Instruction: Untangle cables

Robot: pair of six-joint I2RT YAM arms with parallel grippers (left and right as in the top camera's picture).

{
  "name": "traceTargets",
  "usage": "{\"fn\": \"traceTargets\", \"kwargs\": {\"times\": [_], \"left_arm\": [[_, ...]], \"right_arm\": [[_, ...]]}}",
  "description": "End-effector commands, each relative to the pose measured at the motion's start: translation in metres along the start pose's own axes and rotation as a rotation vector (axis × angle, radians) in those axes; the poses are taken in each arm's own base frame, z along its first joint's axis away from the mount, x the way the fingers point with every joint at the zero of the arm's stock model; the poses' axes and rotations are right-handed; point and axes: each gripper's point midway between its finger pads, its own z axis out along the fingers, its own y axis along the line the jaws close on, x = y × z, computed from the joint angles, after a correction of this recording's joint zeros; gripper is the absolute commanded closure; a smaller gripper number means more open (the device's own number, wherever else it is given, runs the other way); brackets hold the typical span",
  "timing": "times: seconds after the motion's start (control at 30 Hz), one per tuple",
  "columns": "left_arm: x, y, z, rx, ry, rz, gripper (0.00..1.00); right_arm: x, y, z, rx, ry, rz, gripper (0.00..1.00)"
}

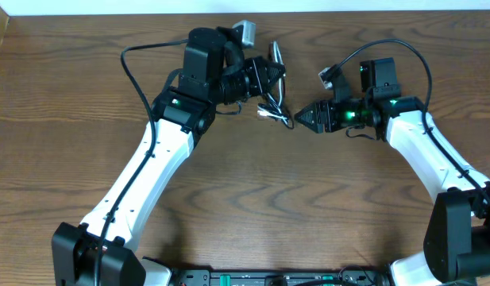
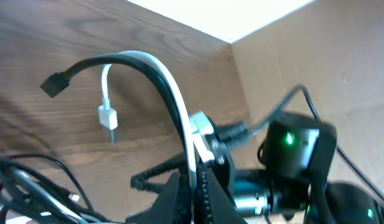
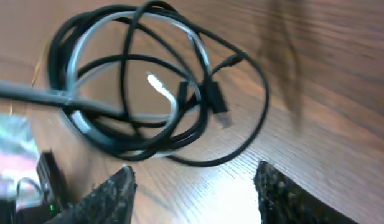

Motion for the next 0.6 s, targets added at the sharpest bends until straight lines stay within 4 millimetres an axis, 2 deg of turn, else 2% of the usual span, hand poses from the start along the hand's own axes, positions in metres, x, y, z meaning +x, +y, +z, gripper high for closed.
{"fn": "traceTargets", "kwargs": {"times": [0.0,0.13,0.37,0.47,0.57], "left_arm": [[-0.008,-0.003,-0.005,-0.016,-0.044,-0.052,0.93],[-0.006,-0.002,-0.005,-0.023,-0.037,-0.059,0.93],[-0.006,-0.001,-0.005,-0.024,-0.034,-0.061,0.92],[-0.005,-0.002,-0.005,-0.022,-0.031,-0.06,0.93],[-0.005,-0.002,-0.005,-0.019,-0.028,-0.061,0.92]], "right_arm": [[-0.004,0.023,-0.002,-0.095,-0.01,-0.146,0.44],[0.002,0.037,-0.001,-0.162,0.0,-0.239,0.44],[0.007,0.049,0.006,-0.191,0.016,-0.318,0.45],[0.009,0.054,0.009,-0.2,0.026,-0.33,0.51],[0.008,0.055,0.01,-0.199,0.021,-0.339,0.64]]}}
